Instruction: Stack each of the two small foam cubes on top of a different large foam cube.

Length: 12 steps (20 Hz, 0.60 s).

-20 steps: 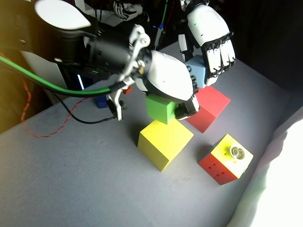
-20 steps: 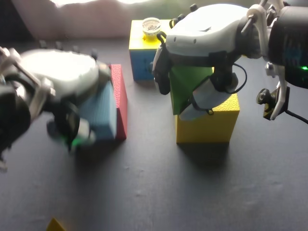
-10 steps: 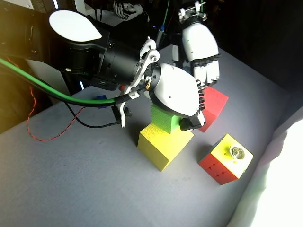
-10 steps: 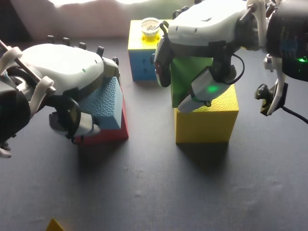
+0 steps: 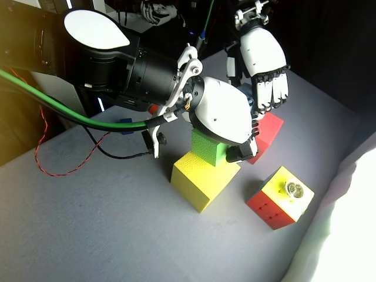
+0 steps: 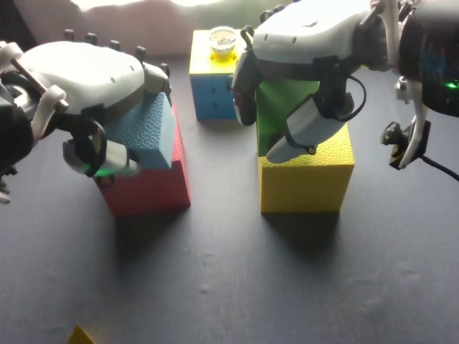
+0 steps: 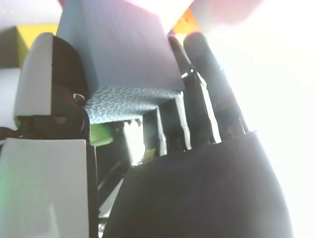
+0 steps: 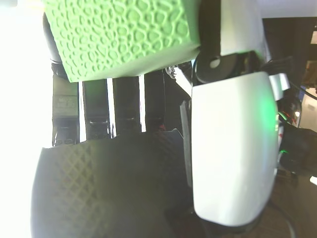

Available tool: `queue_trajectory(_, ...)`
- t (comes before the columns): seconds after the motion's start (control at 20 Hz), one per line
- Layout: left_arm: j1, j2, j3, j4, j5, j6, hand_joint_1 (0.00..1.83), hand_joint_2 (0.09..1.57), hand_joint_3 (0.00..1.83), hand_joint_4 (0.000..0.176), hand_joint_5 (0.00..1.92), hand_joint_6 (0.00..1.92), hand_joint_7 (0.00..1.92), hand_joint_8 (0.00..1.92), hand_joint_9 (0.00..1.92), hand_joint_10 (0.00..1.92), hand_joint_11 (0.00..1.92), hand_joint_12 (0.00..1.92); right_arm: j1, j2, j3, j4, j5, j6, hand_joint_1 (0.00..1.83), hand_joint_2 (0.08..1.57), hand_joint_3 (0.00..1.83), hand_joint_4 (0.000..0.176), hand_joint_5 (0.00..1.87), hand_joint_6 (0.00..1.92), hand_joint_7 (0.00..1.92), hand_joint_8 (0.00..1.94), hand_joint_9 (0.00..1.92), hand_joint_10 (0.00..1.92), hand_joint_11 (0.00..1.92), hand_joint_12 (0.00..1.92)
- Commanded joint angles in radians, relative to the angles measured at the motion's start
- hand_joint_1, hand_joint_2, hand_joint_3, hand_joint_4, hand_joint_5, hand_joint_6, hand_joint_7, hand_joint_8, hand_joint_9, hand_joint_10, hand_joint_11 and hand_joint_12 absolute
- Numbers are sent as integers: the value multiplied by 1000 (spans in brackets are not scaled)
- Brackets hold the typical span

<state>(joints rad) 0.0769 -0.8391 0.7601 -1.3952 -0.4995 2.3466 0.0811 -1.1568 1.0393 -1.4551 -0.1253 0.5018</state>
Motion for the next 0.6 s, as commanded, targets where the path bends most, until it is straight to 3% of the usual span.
queue_trajectory(0.0, -14, 7, 7, 53, -12, -9, 1177, 1256, 0, 0, 764, 1166, 711, 1614, 534, 1452, 316, 1629, 14, 9, 4, -8, 10, 11, 1242, 1086, 1, 0, 1076, 722, 1025, 1065, 906, 921, 602, 1407)
queue_trajectory(0.1, -15, 3, 26, 69, 3, -22, 1175, 1264, 2, 0, 733, 1198, 709, 1632, 533, 1466, 321, 1629, 12, 6, 10, -9, -3, 26, 1235, 1107, 2, 0, 1006, 831, 1002, 1111, 869, 942, 548, 1462)
queue_trajectory(0.2, -16, 1, 39, 76, 14, -28, 1180, 1257, 0, 0, 738, 1184, 728, 1606, 542, 1460, 314, 1643, 9, 2, 19, -9, -3, 32, 1237, 1111, 0, 0, 1026, 783, 975, 1166, 849, 952, 569, 1441)
queue_trajectory(0.35, -16, -7, 62, 93, 28, -39, 1169, 1268, 3, 0, 729, 1210, 699, 1640, 537, 1465, 325, 1651, -5, -9, 61, -10, 23, 121, 1242, 1107, 0, 0, 1000, 814, 1013, 1120, 862, 991, 586, 1446)
queue_trajectory(0.55, -10, -17, 96, 122, 39, -60, 1181, 1257, 0, 0, 743, 1177, 729, 1607, 560, 1452, 331, 1644, -12, -10, 66, -11, 25, 125, 1251, 1101, 3, 0, 975, 843, 1052, 1061, 913, 948, 637, 1414)
